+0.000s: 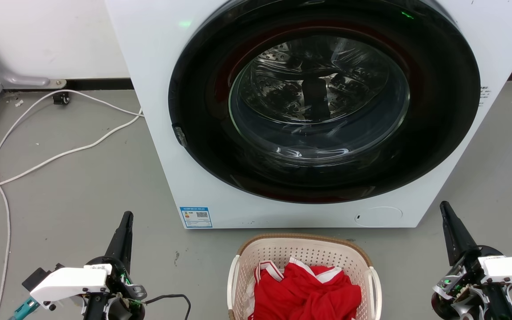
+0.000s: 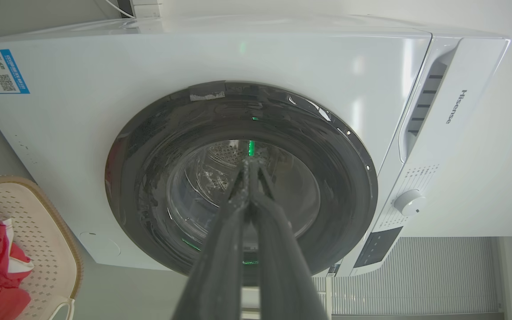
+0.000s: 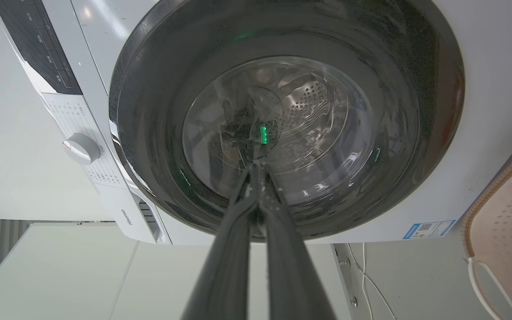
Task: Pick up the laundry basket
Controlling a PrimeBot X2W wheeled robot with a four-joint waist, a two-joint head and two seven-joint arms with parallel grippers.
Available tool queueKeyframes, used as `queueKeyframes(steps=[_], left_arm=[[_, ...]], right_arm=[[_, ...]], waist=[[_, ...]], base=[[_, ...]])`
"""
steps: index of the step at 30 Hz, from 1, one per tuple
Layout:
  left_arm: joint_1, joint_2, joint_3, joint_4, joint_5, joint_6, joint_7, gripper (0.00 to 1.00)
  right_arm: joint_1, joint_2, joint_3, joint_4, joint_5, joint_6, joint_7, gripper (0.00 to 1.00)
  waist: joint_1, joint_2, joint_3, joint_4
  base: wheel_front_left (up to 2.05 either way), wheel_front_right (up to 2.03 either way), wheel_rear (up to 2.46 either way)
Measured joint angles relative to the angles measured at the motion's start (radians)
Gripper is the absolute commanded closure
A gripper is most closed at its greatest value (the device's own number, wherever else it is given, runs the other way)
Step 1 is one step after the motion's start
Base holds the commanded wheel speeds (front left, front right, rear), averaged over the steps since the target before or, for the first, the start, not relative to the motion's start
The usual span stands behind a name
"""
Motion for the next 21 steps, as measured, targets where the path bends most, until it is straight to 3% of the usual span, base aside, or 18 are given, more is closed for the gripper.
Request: queueKeyframes(steps=[20, 21], left_arm=[[0.0, 0.0, 0.0, 0.0, 0.0, 0.0, 0.0, 1.0], [0.0, 0.0, 0.0, 0.0, 0.0, 0.0, 0.0, 0.0]], right_arm=[[0.0, 0.0, 0.0, 0.0, 0.0, 0.0, 0.0, 1.0], [0.0, 0.0, 0.0, 0.0, 0.0, 0.0, 0.0, 0.0]], waist=[[0.0, 0.0, 0.0, 0.0], [0.0, 0.0, 0.0, 0.0]], base=[[0.0, 0.0, 0.0], [0.0, 0.0, 0.0]])
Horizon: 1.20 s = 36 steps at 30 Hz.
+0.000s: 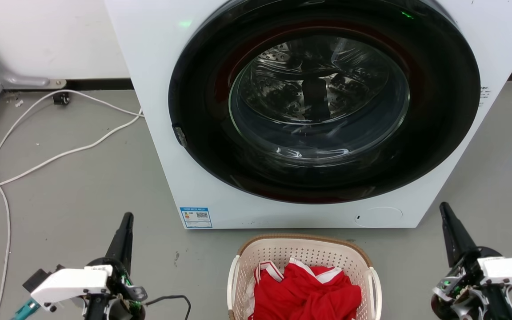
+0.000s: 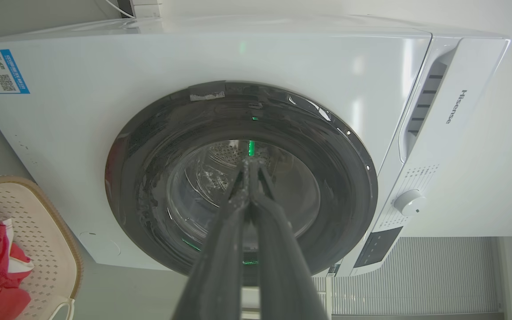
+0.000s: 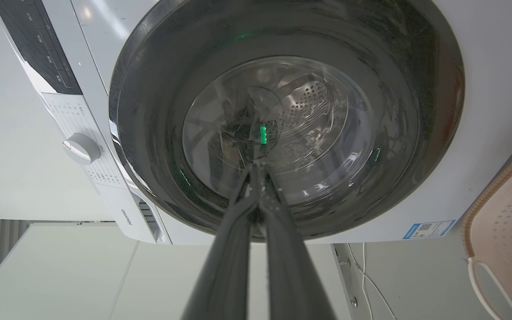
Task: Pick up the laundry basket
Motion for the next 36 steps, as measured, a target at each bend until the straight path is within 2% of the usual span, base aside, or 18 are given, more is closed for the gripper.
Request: queueKeyframes(steps=[10, 29, 36], left_arm=[[0.033, -0.005, -0.004, 0.014, 0.03, 0.0, -0.03, 0.0], [0.049, -0.005, -0.039, -0.084, 0.449, 0.069, -0.114, 0.0], [0.061, -0.005, -0.056, -0.101, 0.588, 0.08, -0.141, 0.0]], right_arm=[[0.033, 0.003, 0.001, 0.021, -0.045, 0.0, -0.029, 0.0], [0.062, 0.003, 0.019, -0.098, -0.486, 0.0, -0.114, 0.0], [0.079, 0.003, 0.046, -0.117, -0.661, 0.0, -0.141, 0.0]], waist=[[0.0, 0.0, 0.001, 0.0], [0.0, 0.0, 0.005, 0.001], [0.0, 0.0, 0.004, 0.001]], base=[[0.0, 0.0, 0.0], [0.0, 0.0, 0.0], [0.0, 0.0, 0.0]])
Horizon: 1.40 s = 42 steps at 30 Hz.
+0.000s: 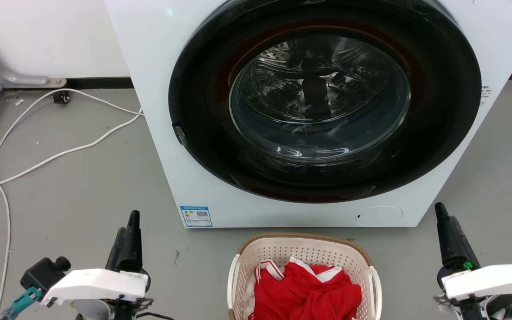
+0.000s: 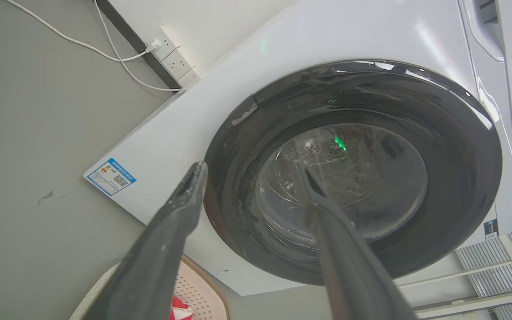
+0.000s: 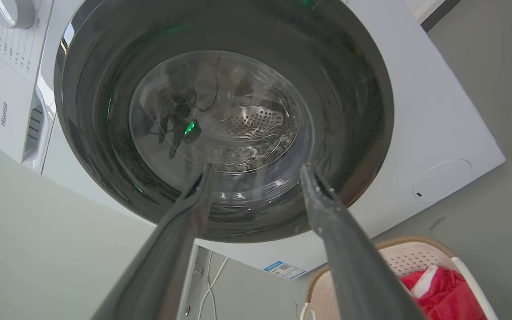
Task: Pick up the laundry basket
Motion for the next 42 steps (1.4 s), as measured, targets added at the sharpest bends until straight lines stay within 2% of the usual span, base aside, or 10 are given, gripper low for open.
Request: queueKeyframes(steps=[16, 42], left_arm=[[0.026, 0.001, -0.04, -0.034, 0.262, 0.013, -0.058, 0.0], [0.057, 0.002, -0.063, -0.043, 0.571, 0.028, -0.129, 0.0]], right_arm=[[0.032, 0.0, 0.007, -0.049, -0.298, 0.0, -0.058, 0.0], [0.072, 0.0, 0.002, -0.088, -0.654, 0.0, -0.13, 0.0]], waist=[[0.0, 0.0, -0.003, 0.002], [0.0, 0.0, -0.005, 0.008]], base=[[0.0, 0.0, 0.0], [0.0, 0.0, 0.0]])
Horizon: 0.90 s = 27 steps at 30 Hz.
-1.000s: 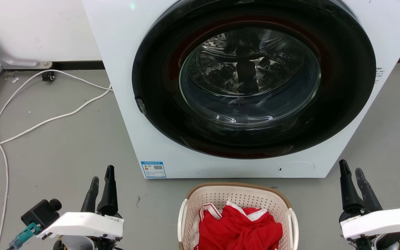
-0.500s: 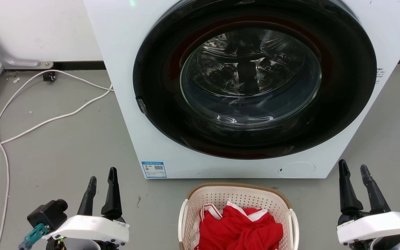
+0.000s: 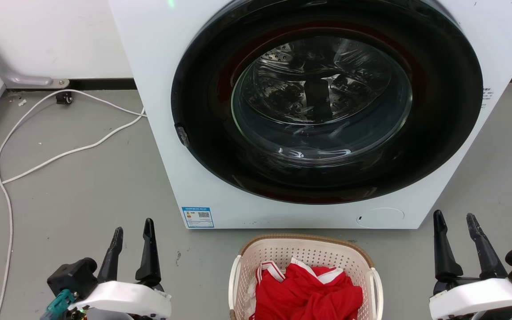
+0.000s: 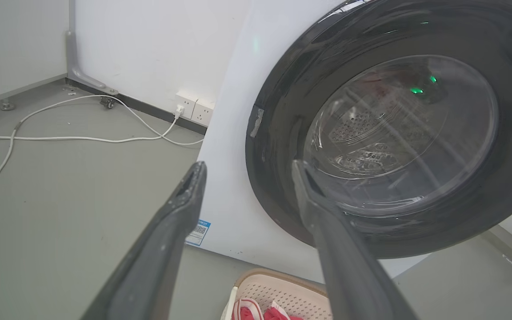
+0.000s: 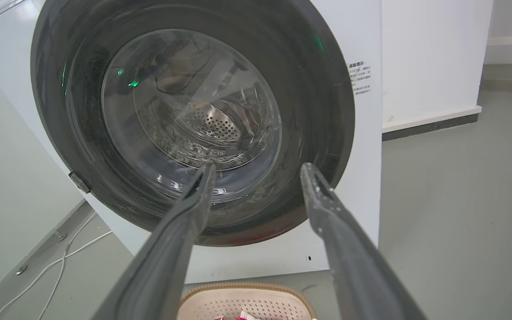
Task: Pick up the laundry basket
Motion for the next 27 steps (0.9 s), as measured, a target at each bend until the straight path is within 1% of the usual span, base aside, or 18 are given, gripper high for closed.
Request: queueKeyframes(steps=[11, 15, 27], left_arm=[[0.01, 0.0, -0.008, 0.0, 0.105, 0.011, -0.029, 0.0], [0.013, 0.0, -0.01, 0.0, 0.14, 0.015, -0.037, 0.0], [0.024, 0.001, -0.008, -0.012, 0.235, 0.018, -0.061, 0.0]], right_arm=[[0.014, 0.0, -0.006, -0.004, -0.107, 0.0, -0.027, 0.0], [0.016, 0.0, -0.003, -0.023, -0.145, 0.0, -0.036, 0.0], [0.033, -0.001, -0.001, -0.05, -0.22, 0.0, -0.061, 0.0]], waist=[[0.0, 0.0, -0.001, 0.001], [0.0, 0.0, -0.002, 0.001], [0.0, 0.0, -0.002, 0.002]], base=[[0.0, 0.0, 0.0], [0.0, 0.0, 0.0], [0.0, 0.0, 0.0]])
